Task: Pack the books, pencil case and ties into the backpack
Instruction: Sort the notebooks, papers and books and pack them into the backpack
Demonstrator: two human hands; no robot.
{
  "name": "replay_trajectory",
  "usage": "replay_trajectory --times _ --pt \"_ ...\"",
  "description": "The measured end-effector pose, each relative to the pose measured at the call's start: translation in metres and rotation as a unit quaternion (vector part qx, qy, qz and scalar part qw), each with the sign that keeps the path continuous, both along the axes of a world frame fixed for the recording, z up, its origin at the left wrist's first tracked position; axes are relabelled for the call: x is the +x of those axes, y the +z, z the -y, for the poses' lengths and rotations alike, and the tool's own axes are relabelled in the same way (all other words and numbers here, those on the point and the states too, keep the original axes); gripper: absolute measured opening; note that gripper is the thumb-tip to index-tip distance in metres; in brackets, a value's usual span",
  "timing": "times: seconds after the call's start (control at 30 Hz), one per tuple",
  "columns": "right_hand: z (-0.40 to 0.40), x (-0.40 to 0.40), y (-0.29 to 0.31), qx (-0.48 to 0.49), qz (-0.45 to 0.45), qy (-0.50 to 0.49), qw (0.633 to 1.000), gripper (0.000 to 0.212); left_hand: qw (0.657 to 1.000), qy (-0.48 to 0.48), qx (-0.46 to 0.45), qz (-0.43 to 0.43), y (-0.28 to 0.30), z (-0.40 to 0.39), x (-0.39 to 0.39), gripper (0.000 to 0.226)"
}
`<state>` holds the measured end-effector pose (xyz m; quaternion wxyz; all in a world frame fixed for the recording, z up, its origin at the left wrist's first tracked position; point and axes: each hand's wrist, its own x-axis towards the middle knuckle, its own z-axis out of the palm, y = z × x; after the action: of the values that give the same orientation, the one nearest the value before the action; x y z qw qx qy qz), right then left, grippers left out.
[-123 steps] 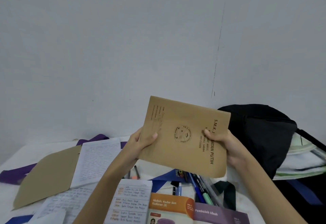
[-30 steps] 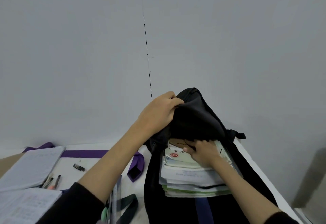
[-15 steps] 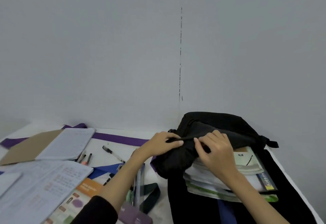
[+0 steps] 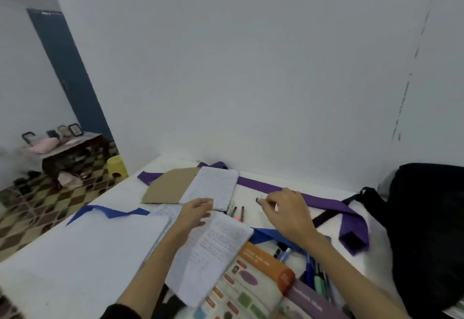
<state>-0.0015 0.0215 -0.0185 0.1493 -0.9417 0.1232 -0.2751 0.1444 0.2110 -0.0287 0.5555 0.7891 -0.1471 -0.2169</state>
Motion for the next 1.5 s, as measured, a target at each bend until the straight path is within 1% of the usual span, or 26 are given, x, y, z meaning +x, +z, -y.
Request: replay_trajectory --times 0.03,0.1,0.17,0.23,0.3,0.33,0.4,0.47,0.5,0.6,0.67,0.77,0.83,0.87,0.9,1.0,1.03,1.07,1.17,1.2,1.23,1.27,1.33,1.37,1.43,1.5 --pt "-0.01 0.018 -0.004 0.031 -0.014 0.008 0.999 0.042 0.996 0.052 -0.039 -0.067 -0.002 -0.014 0.018 0.03" --pt "-0.028 0.055 -0.017 0.085 -0.052 0.019 0.995 0.038 0.968 0.136 -0.116 -0.177 -0.002 -0.04 0.052 0.037" --pt "-0.04 0.089 -0.028 0.142 -0.103 0.017 0.984 0.034 0.938 0.178 -0.17 -0.243 -0.005 -0.057 0.083 0.042" --pt "-0.049 0.116 -0.038 0.195 -0.145 0.012 0.97 0.033 0.916 0.199 -0.213 -0.276 -0.008 -0.066 0.108 0.045" --pt "-0.058 0.137 -0.045 0.22 -0.187 -0.013 0.957 0.039 0.903 0.201 -0.235 -0.299 -0.01 -0.07 0.127 0.042" --pt "-0.059 0.143 -0.05 0.231 -0.209 -0.028 0.95 0.043 0.896 0.2 -0.243 -0.312 -0.01 -0.07 0.132 0.038" --pt "-0.063 0.153 -0.059 0.253 -0.245 -0.058 0.934 0.047 0.88 0.202 -0.262 -0.342 -0.012 -0.069 0.141 0.018" --pt "-0.063 0.16 -0.067 0.266 -0.243 -0.082 0.929 0.036 0.866 0.199 -0.28 -0.363 -0.015 -0.067 0.149 0.006" --pt "-0.063 0.163 -0.07 0.263 -0.23 -0.093 0.932 0.031 0.867 0.187 -0.284 -0.365 -0.019 -0.064 0.154 0.007" --pt "-0.06 0.166 -0.072 0.26 -0.169 -0.115 0.944 0.032 0.898 0.124 -0.283 -0.315 -0.02 -0.052 0.163 0.022" --pt "-0.057 0.167 -0.067 0.269 -0.14 -0.118 0.945 0.038 0.941 0.075 -0.219 -0.247 -0.014 -0.039 0.162 0.019" --pt "-0.051 0.171 -0.058 0.331 -0.112 -0.125 0.929 0.038 0.992 0.004 -0.09 -0.09 -0.014 -0.025 0.159 0.016" --pt "-0.048 0.173 -0.053 0.381 -0.076 -0.137 0.911 0.036 0.997 -0.06 0.031 0.043 -0.026 -0.02 0.166 0.017" --pt "-0.047 0.174 -0.052 0.406 -0.056 -0.146 0.901 0.039 0.99 -0.08 0.082 0.084 -0.031 -0.018 0.169 0.019" --pt "-0.046 0.173 -0.051 0.428 -0.045 -0.151 0.89 0.042 0.985 -0.088 0.109 0.1 -0.034 -0.017 0.172 0.026" --pt "-0.048 0.171 -0.052 0.439 -0.035 -0.161 0.883 0.047 0.991 -0.064 0.108 0.046 -0.042 -0.013 0.181 0.057" --pt "-0.048 0.172 -0.055 0.438 -0.036 -0.164 0.883 0.048 0.993 -0.054 0.102 0.014 -0.043 -0.012 0.183 0.06" --pt "-0.048 0.172 -0.056 0.437 -0.041 -0.168 0.883 0.048 0.994 -0.055 0.089 -0.022 -0.044 -0.011 0.185 0.055" --pt "-0.05 0.171 -0.054 0.433 -0.064 -0.162 0.884 0.033 0.991 -0.078 0.0 -0.104 -0.039 -0.009 0.183 0.013" --pt "-0.051 0.171 -0.053 0.437 -0.067 -0.153 0.884 0.027 0.99 -0.074 -0.027 -0.117 -0.034 -0.009 0.18 0.009" --pt "-0.052 0.171 -0.053 0.44 -0.07 -0.141 0.884 0.021 0.99 -0.068 -0.045 -0.118 -0.027 -0.009 0.175 0.012" --pt "-0.053 0.171 -0.052 0.441 -0.068 -0.132 0.885 0.017 0.992 -0.061 -0.05 -0.101 -0.02 -0.009 0.172 0.018" --pt "-0.053 0.17 -0.049 0.442 -0.045 -0.125 0.887 0.009 0.997 -0.058 -0.035 -0.028 -0.003 -0.009 0.169 0.028" --pt "-0.051 0.17 -0.045 0.432 -0.02 -0.132 0.892 0.011 0.998 -0.063 -0.027 0.011 0.007 -0.009 0.169 0.03" --pt "-0.048 0.168 -0.028 0.409 0.049 -0.158 0.897 0.038 0.993 -0.078 -0.015 0.086 0.032 -0.011 0.167 0.033" --pt "-0.045 0.163 -0.004 0.413 0.13 -0.171 0.885 0.063 0.98 -0.099 -0.009 0.175 0.059 -0.018 0.162 0.035"
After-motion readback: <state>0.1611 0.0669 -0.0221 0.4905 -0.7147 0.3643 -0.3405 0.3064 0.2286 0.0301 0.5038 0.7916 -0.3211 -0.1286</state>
